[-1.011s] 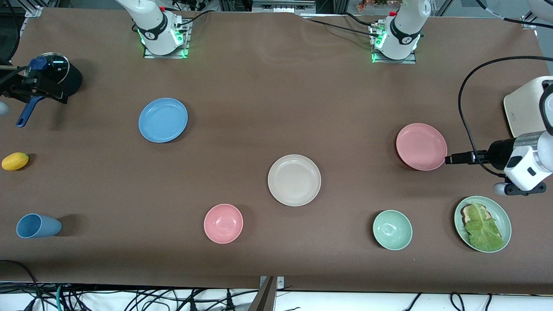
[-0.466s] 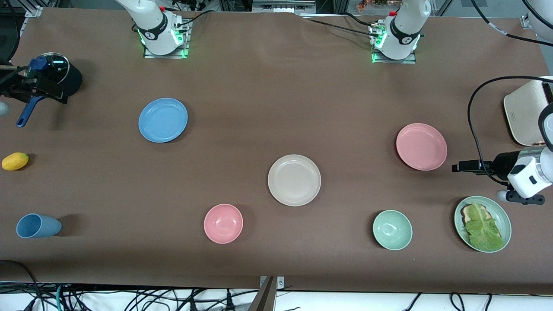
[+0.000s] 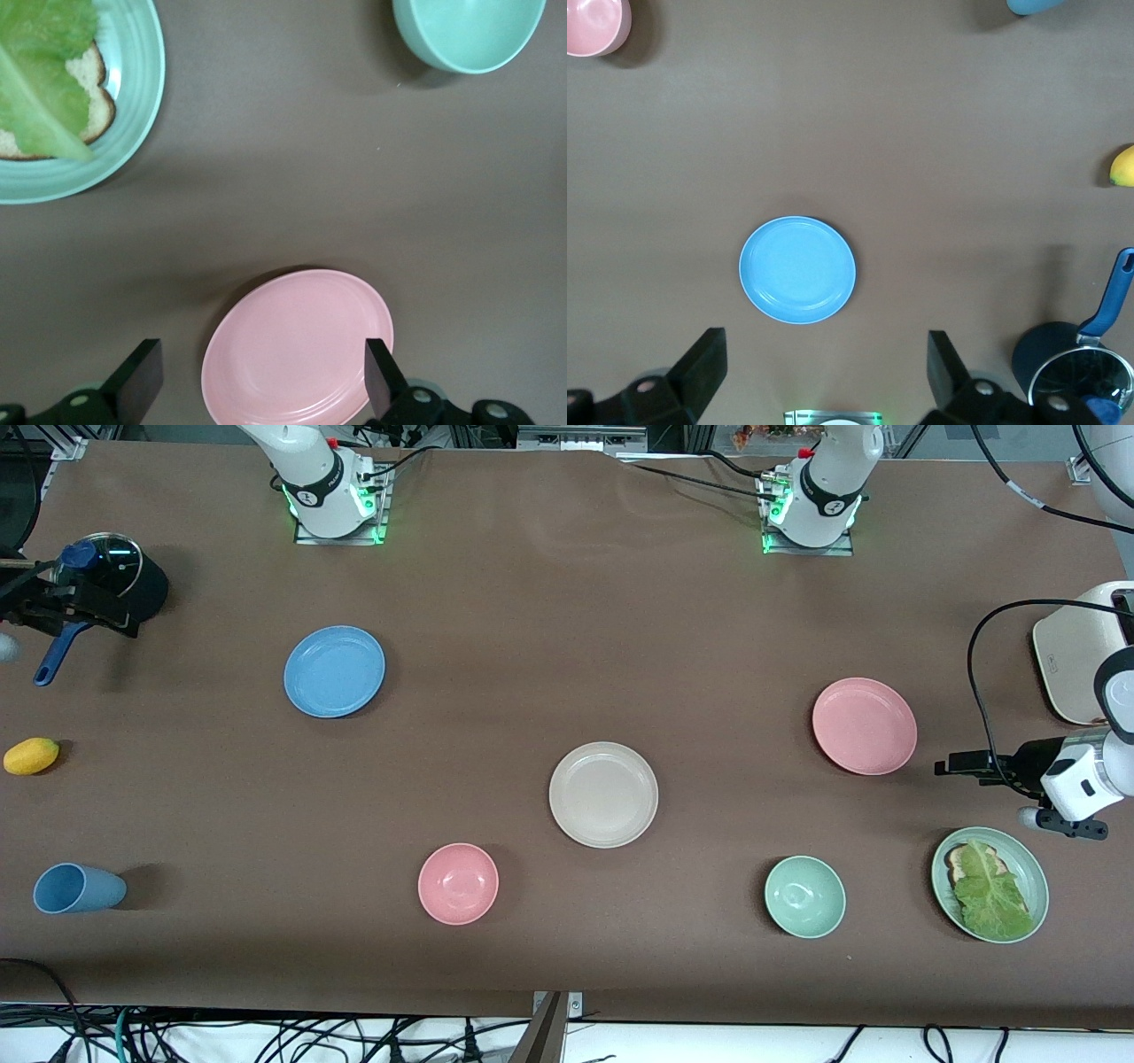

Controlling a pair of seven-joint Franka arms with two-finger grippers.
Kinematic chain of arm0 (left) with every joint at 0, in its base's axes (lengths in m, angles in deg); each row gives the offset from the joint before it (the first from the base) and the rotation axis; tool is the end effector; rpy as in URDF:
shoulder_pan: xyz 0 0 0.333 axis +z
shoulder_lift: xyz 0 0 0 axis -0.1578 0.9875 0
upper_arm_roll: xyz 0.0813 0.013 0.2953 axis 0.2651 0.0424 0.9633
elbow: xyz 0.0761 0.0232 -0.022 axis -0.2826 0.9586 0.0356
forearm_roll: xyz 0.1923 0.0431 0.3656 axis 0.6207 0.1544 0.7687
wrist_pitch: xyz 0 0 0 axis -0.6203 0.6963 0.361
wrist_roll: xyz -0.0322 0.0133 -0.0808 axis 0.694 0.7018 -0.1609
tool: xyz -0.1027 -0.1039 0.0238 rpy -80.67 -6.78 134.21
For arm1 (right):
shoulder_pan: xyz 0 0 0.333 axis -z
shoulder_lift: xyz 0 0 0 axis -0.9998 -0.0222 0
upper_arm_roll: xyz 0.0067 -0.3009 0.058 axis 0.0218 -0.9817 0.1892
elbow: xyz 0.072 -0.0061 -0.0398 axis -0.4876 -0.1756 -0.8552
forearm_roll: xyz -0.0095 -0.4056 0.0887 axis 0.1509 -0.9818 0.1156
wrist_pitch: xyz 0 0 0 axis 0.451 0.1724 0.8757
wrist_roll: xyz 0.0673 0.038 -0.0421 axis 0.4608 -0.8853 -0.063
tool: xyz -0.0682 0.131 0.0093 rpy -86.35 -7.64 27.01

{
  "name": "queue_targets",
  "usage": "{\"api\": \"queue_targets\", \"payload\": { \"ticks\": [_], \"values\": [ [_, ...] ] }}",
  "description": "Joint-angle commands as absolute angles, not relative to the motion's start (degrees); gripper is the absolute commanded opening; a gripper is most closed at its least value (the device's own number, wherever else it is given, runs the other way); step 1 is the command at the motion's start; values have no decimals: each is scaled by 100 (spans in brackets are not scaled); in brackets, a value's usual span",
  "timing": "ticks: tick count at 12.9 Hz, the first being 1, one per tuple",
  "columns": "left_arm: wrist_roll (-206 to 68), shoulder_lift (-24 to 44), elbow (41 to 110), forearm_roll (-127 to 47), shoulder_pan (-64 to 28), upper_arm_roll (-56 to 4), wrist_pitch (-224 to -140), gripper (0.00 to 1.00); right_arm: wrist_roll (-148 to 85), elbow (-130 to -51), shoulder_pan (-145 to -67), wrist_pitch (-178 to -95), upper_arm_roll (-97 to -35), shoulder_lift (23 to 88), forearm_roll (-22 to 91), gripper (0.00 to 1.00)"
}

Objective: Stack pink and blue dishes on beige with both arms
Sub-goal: 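Move the left gripper toward the rim of the pink plate, then close the left gripper on the pink plate rim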

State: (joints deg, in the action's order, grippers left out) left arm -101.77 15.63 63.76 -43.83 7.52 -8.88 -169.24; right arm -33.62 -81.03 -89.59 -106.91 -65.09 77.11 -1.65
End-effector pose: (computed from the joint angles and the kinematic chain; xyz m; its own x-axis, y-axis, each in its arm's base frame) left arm 0.6546 0.1531 0.2624 0.9794 -0.1308 -0.1539 -0.0794 -0.9500 0.3021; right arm 0.5732 -0.0340 0.5518 0.9945 -0.0156 -0.1033 -0.0173 -0.9997 -0.0155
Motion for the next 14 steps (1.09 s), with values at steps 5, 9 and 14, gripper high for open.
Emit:
{"api": "queue_targets", "payload": {
  "ticks": [5, 9, 14],
  "values": [
    [-10932, 1378, 7643, -5022, 833, -474, -17891, 100, -3290, -8078, -8943, -10617, -6505, 7743, -170, 100],
    [-11645, 1378, 8303, -5744, 771, -121, -18384, 100, -3290, -8078, -8943, -10617, -6514, 7734, -162, 100],
    [-11663, 1378, 8655, -6140, 622, 90, -18515, 99, -3290, -8078, -8943, -10617, -6514, 7734, -162, 100]
  ]
}}
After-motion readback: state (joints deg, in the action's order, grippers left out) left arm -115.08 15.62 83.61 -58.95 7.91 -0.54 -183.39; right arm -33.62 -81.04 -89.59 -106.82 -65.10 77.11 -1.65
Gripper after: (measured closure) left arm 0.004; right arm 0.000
